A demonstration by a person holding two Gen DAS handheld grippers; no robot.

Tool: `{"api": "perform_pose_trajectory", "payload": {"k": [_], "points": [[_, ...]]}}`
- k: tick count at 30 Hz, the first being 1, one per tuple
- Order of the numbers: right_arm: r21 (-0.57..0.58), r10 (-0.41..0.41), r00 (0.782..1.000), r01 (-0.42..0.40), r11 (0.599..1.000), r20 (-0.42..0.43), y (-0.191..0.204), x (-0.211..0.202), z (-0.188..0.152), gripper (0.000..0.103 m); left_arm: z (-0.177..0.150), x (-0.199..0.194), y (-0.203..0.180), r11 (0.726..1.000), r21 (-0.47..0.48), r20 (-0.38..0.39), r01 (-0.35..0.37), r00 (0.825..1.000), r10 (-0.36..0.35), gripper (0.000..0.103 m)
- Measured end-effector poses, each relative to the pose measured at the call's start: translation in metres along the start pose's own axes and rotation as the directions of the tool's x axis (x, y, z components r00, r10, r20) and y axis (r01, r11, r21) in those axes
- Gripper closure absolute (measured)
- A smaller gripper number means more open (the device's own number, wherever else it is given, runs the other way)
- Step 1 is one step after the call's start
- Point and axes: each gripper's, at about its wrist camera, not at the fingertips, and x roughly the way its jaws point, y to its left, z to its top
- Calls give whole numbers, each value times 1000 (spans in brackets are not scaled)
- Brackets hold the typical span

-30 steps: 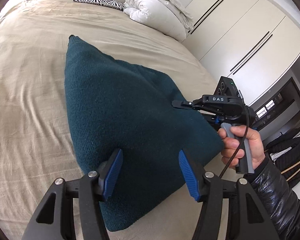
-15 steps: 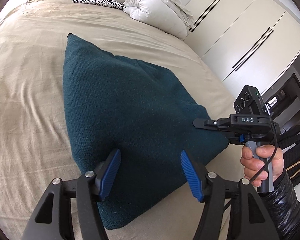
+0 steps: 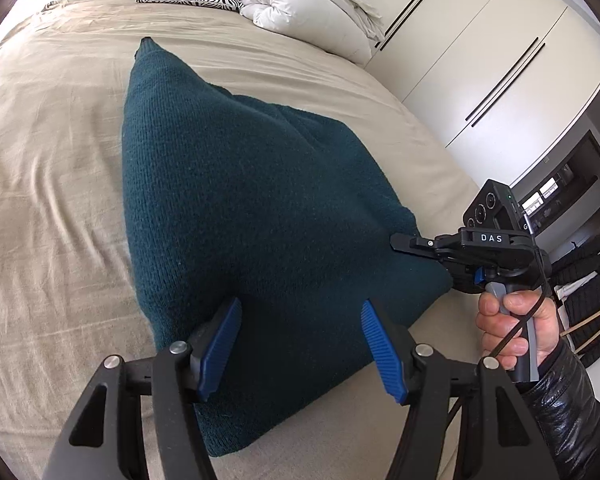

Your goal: Fold small clothes

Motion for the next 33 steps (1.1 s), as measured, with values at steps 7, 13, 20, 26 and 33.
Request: {"api": "perform_pose_trajectory", "payload": {"k": [7, 13, 20, 26, 33], "points": [[-43, -58, 996, 61, 997, 67, 25, -25, -10, 91, 8, -28, -4, 1000, 3, 67, 1, 998, -1, 38], [-154, 28, 993, -10, 988, 115, 67, -60, -20, 90, 35, -26, -3, 999, 33, 91, -35, 995, 32, 38], [-57, 9, 1000, -10, 998, -22, 20, 0, -31, 101, 52, 5, 22, 999, -17, 42, -37, 998, 38, 38], [-51, 42, 999, -43, 998, -13, 19, -9, -30, 101, 56, -11, 17, 999, -16, 70, -42, 997, 43, 42], [-129, 69, 997, -65, 989, 22, 70, 4, 24, 98, 88, 7, 25, 990, 23, 52, -142, 989, 140, 40]]}}
